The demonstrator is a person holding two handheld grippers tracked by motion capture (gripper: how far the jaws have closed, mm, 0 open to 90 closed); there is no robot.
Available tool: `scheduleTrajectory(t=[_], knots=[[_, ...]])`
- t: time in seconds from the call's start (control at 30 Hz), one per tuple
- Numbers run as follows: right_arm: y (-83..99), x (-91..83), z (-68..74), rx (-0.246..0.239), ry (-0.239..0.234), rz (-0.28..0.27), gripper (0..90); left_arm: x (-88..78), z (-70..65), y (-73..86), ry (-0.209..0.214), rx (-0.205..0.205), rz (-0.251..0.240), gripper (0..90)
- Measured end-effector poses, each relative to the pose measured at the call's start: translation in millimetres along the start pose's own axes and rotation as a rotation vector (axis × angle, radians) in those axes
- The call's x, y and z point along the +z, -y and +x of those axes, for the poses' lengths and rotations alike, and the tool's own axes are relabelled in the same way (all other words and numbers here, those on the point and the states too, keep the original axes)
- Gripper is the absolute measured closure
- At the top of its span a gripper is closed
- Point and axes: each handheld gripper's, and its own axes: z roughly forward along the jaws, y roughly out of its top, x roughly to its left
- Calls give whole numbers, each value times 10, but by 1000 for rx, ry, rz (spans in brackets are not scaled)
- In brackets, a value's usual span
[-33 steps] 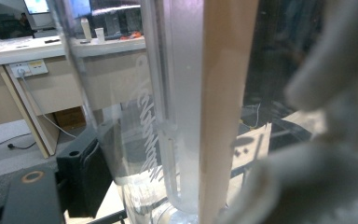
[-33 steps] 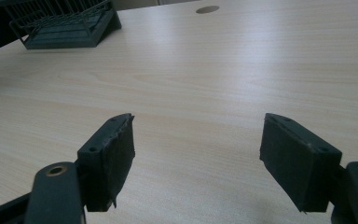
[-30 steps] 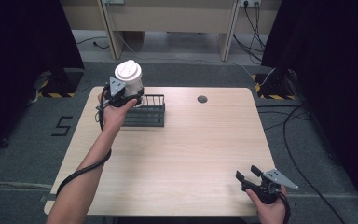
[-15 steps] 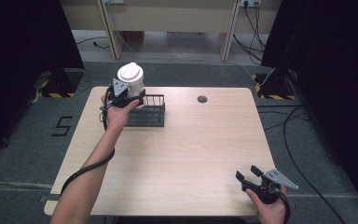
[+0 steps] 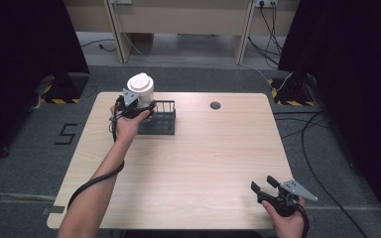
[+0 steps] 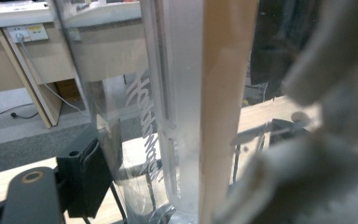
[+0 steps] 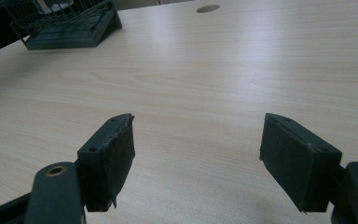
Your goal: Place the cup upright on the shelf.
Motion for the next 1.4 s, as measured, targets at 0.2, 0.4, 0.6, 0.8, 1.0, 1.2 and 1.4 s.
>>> scheduleTrajectory(t=[0.2, 0.4, 0.6, 0.8, 1.0, 1.2, 1.4], knots=[[0, 0, -1, 1, 0, 0, 267, 28, -9, 62, -6, -6, 12, 171], [0, 0, -1, 0, -1, 1, 267, 43, -18, 93, -10, -3, 21, 170], [0, 1, -1, 1, -1, 1, 267, 63, -26, 115, -11, 9, 30, 170], [0, 1, -1, 1, -2, 0, 267, 68, -44, 125, -17, 1, 32, 169], [0, 0, 4, 5, -3, 5, 267, 60, -32, 138, -16, -14, 32, 167], [1, -1, 7, 3, -3, 6, 267, 39, -11, 144, -20, -34, 36, 164], [1, -1, 9, 2, -2, 7, 267, 18, -14, 150, -23, -28, 40, 159]])
